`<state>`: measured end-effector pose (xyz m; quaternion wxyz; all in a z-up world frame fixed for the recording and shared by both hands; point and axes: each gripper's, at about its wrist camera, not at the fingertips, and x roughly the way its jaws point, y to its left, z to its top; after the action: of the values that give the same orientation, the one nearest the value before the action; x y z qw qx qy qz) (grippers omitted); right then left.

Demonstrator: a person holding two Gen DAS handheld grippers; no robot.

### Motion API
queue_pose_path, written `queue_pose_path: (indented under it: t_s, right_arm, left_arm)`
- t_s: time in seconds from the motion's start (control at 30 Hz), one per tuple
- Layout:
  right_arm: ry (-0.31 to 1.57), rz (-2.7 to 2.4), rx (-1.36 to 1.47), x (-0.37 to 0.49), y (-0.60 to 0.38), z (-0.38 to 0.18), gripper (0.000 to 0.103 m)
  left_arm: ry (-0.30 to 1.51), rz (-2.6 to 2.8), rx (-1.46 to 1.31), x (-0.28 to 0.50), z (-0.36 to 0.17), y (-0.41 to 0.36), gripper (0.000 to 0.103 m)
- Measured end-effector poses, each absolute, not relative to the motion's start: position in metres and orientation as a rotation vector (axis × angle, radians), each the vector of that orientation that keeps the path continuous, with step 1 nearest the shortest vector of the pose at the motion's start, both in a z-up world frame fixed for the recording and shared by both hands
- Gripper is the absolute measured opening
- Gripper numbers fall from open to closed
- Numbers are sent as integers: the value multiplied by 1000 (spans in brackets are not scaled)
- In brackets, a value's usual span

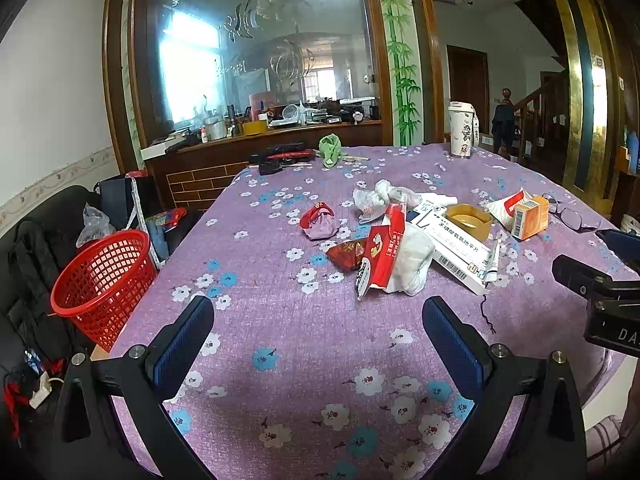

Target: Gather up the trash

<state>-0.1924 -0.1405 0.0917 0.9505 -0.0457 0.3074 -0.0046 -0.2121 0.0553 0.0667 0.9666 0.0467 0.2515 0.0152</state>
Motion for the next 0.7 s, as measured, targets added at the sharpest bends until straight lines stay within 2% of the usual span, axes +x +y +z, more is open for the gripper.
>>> queue_pose_path:
  t_s: [0.7]
  right_arm:
    - [611, -4, -113, -194, -135, 92, 94]
  left_arm:
    - [518, 31, 94, -211, 64, 56, 103]
